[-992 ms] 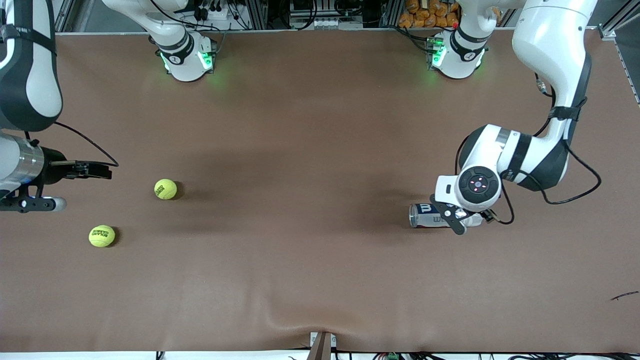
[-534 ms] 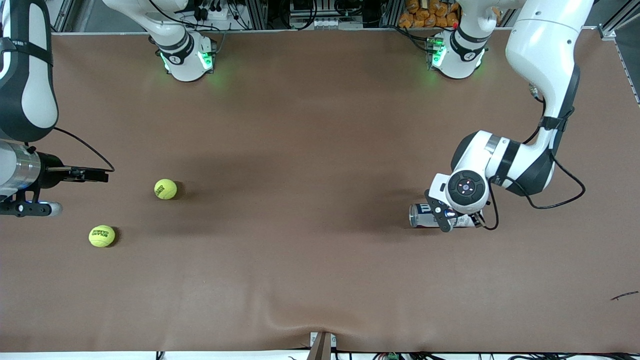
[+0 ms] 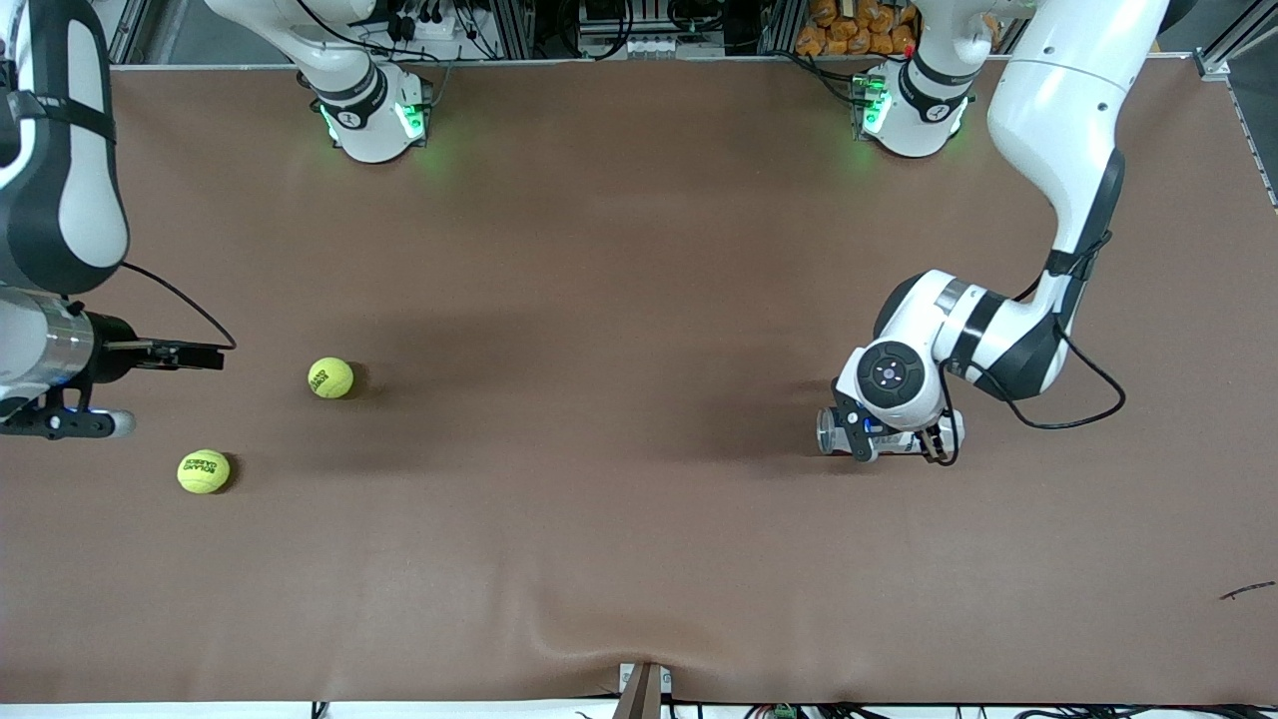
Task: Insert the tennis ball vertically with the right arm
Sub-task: 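Grasp the can with the left gripper while the right gripper descends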
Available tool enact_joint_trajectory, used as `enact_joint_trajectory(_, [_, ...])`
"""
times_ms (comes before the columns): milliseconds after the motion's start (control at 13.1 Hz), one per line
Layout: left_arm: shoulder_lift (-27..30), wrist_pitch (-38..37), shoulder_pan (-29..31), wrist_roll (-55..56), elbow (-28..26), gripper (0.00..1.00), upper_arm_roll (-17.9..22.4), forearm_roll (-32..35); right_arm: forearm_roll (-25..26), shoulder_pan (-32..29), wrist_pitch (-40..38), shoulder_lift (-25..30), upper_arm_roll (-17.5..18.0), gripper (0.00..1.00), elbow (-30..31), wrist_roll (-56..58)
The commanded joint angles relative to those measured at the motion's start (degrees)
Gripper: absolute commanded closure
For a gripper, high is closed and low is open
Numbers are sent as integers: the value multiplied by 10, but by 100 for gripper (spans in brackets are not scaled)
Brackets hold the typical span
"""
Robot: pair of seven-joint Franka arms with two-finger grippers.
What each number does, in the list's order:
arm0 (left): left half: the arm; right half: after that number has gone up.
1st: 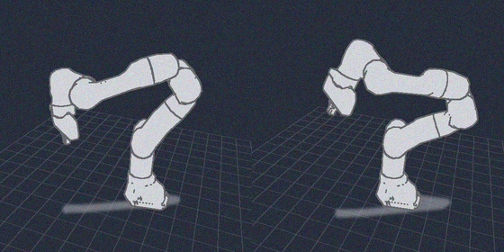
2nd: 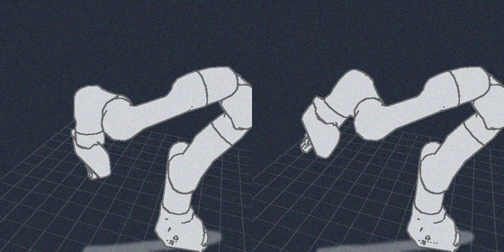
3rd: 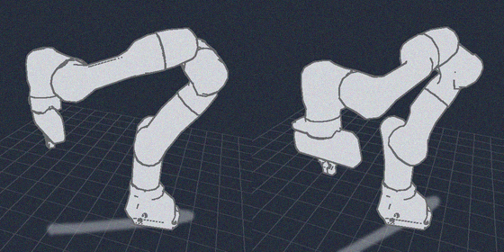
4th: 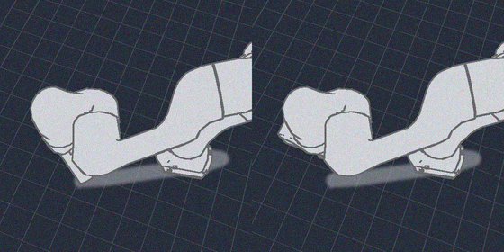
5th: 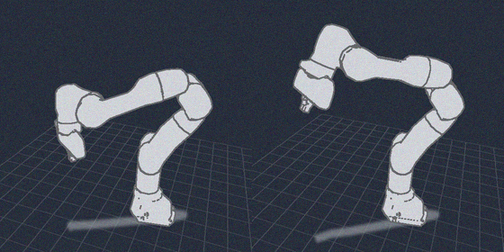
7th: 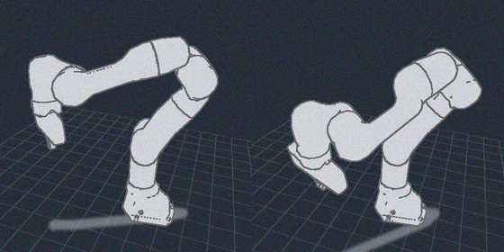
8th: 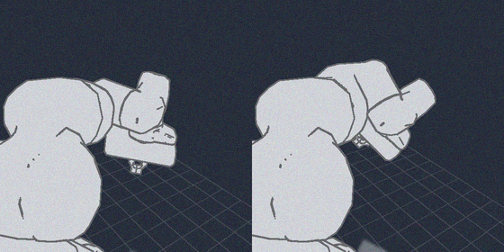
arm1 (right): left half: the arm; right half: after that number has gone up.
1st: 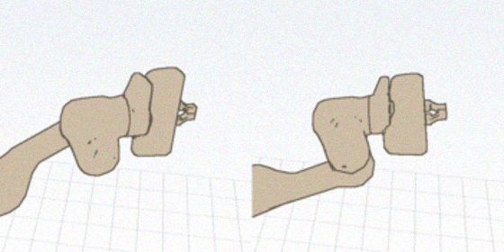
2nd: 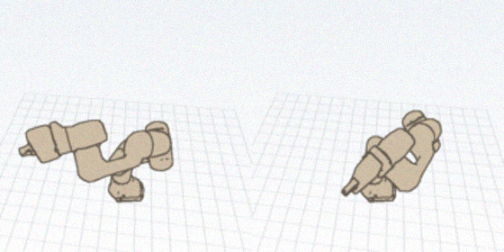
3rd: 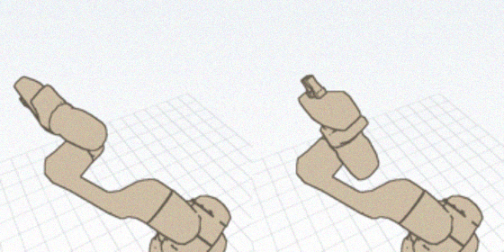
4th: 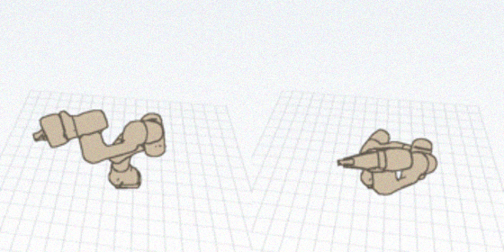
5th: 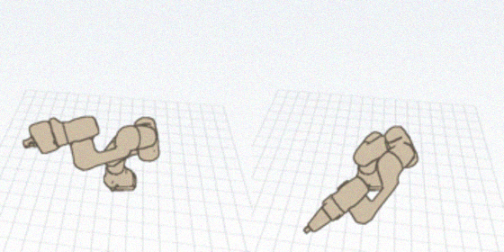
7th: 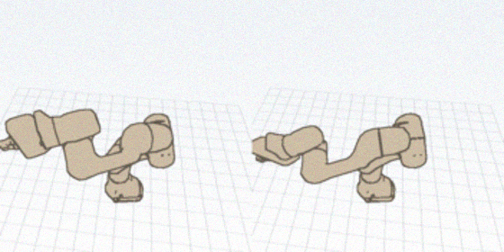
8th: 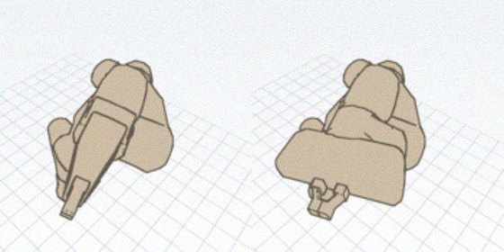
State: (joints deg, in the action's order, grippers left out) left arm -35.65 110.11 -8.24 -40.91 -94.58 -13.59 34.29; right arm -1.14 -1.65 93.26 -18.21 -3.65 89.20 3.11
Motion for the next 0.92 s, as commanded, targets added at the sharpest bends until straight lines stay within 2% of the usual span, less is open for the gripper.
enact_joint_trajectory(0, [-18, 10, -6, -8, 8, 0, 0, 24, 1, -7, 38, 5, 3, 0, 38, 30])
enact_joint_trajectory(305, [-32, 21, -20, -7, 9, 0, 0, 59, 1, -6, 124, 27, 3, 0, 138, 40])
enact_joint_trajectory(534, [-42, 34, -21, -8, 9, 0, 0, 75, 1, -2, 229, 39, 5, 0, 220, 40])
enact_joint_trajectory(686, [-44, 39, -21, -8, 8, 0, 0, 77, 1, 4, 279, 39, 5, 0, 261, 39])
enact_joint_trajectory(839, [-49, 39, -21, -8, 6, 0, 0, 78, 1, 18, 292, 34, 5, 0, 280, 41])
